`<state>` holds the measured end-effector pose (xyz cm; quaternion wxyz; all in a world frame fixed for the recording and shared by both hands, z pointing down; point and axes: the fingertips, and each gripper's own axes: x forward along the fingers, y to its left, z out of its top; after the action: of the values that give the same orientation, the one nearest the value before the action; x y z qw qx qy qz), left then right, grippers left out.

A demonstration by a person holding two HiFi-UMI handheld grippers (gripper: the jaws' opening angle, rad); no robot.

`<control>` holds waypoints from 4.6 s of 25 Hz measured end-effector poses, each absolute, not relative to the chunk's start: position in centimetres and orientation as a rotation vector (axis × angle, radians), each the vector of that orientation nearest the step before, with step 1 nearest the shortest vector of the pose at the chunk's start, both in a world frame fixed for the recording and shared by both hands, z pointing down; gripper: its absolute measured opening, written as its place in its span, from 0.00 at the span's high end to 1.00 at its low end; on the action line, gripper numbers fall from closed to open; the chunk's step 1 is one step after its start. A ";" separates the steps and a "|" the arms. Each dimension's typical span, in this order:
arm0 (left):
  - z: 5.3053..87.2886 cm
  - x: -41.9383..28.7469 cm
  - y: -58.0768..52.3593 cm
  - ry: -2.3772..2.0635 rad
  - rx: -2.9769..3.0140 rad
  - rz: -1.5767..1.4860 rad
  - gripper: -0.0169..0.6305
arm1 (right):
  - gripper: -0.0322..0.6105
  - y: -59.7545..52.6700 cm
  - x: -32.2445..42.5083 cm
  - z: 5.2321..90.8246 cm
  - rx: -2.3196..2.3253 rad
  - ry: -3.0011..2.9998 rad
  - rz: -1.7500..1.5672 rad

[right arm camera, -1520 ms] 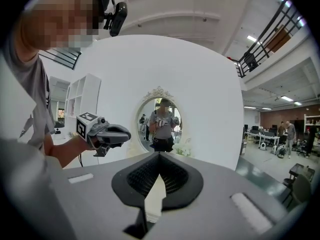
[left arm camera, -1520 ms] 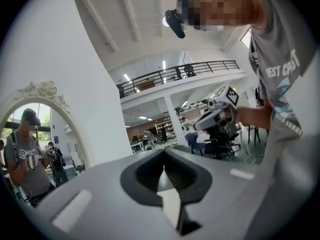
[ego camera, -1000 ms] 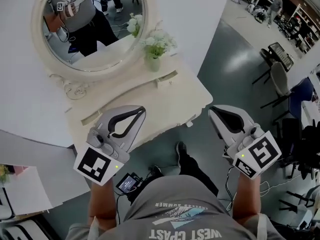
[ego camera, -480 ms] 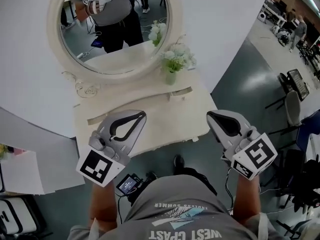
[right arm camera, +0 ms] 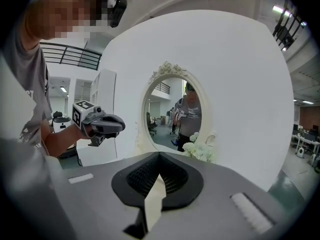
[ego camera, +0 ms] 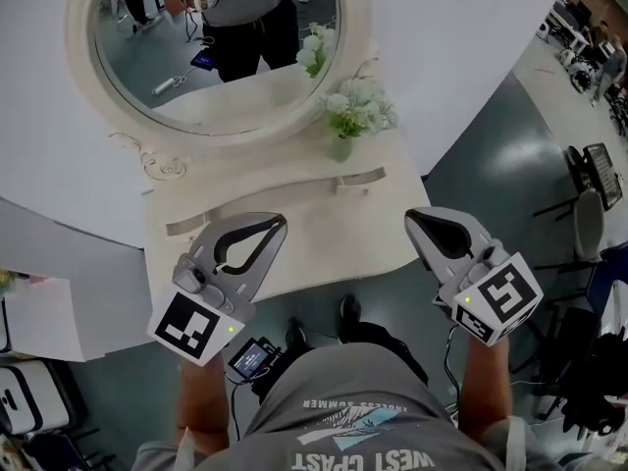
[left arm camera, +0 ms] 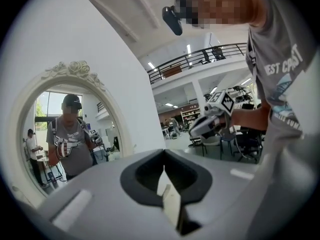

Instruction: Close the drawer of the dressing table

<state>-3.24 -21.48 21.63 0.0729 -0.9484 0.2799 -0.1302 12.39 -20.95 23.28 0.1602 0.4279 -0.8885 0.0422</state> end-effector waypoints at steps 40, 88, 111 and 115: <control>42.6 -2.1 -32.2 1.030 -2.968 -0.777 0.97 | 0.95 -38.0 17.5 58.3 0.973 -2.267 0.429; 45.0 -5.2 -33.2 1.167 -2.931 -0.782 0.97 | 0.82 -44.3 16.9 65.1 1.060 -2.187 0.379; 34.9 -7.8 -29.0 1.132 -2.830 -0.679 0.97 | 0.92 -39.0 17.9 55.8 1.227 -2.112 0.425; 32.1 -7.7 -26.9 1.102 -2.823 -0.649 0.97 | 0.95 -36.4 16.6 49.4 1.240 -2.203 0.369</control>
<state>-7.70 -26.88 32.15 0.0213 -0.9107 0.3554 -0.2094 16.58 -36.36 49.35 0.2894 0.4646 -0.8254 0.1383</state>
